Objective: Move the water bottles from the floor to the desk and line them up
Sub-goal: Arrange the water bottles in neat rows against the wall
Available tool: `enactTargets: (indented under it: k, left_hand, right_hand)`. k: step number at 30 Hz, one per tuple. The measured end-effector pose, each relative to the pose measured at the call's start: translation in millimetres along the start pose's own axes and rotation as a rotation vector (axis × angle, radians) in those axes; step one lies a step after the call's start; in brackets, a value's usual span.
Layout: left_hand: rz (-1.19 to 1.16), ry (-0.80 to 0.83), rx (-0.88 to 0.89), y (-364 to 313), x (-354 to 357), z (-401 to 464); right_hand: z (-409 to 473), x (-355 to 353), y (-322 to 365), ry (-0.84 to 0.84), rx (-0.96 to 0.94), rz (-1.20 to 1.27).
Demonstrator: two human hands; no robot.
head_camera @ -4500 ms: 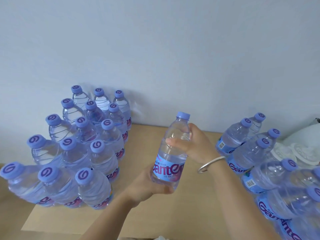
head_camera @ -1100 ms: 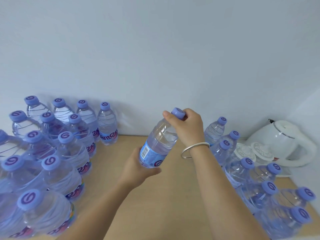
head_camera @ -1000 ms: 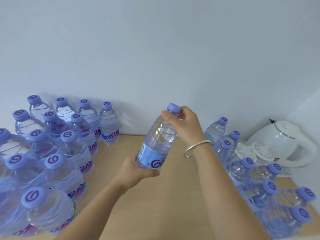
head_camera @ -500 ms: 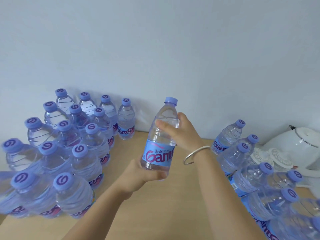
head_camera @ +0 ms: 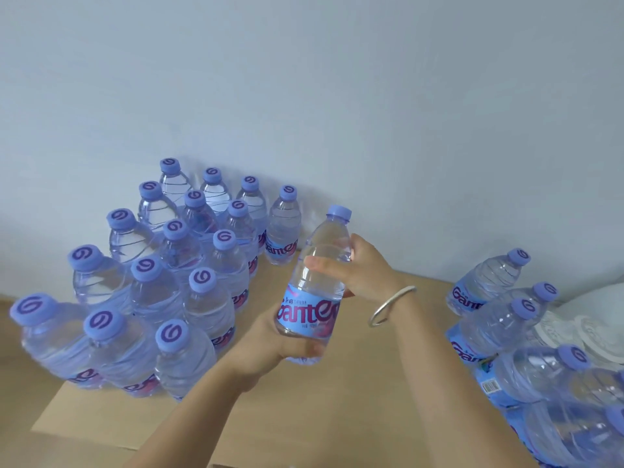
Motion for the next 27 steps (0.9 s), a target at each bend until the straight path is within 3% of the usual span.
enactTargets:
  k: [2,6,8,11,15,18,23,27]
  left_hand:
    - [0.02,-0.06,-0.022,5,-8,0]
    - [0.148,-0.458,0.005,15,-39,0]
    - [0.165,-0.534,0.053,23,-44,-2]
    - [0.289,-0.556,0.024,43,-49,-1]
    - [0.431,-0.517,-0.143,62,-54,5]
    - [0.403,-0.478,-0.222,73,-61,17]
    - [0.235,-0.522,-0.206,87,-73,33]
    - [0.235,-0.533,-0.244,95,-80,43]
  right_hand:
    - [7,4,3,0.006,0.004,-0.009]
    - [23,15,14,-0.041,-0.046,-0.008]
    - [35,24,15,-0.04,-0.049,-0.014]
    - [57,35,11,-0.036,-0.029,-0.015]
    - [82,49,6,-0.06,-0.024,-0.087]
    - [97,57,3,-0.083,-0.02,-0.089]
    - [113,72,0,-0.06,-0.057,-0.136]
    - [121,76,5,-0.046,-0.088,-0.164]
Point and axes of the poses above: each hand's wrist, its own z-axis towards the middle knuckle, its own x-axis out of the palm, y = z × x, the point moved 9 cm from there along z, towards the middle knuckle, and after that the axes turned 11 degrees about x, right-handed, at the moved point
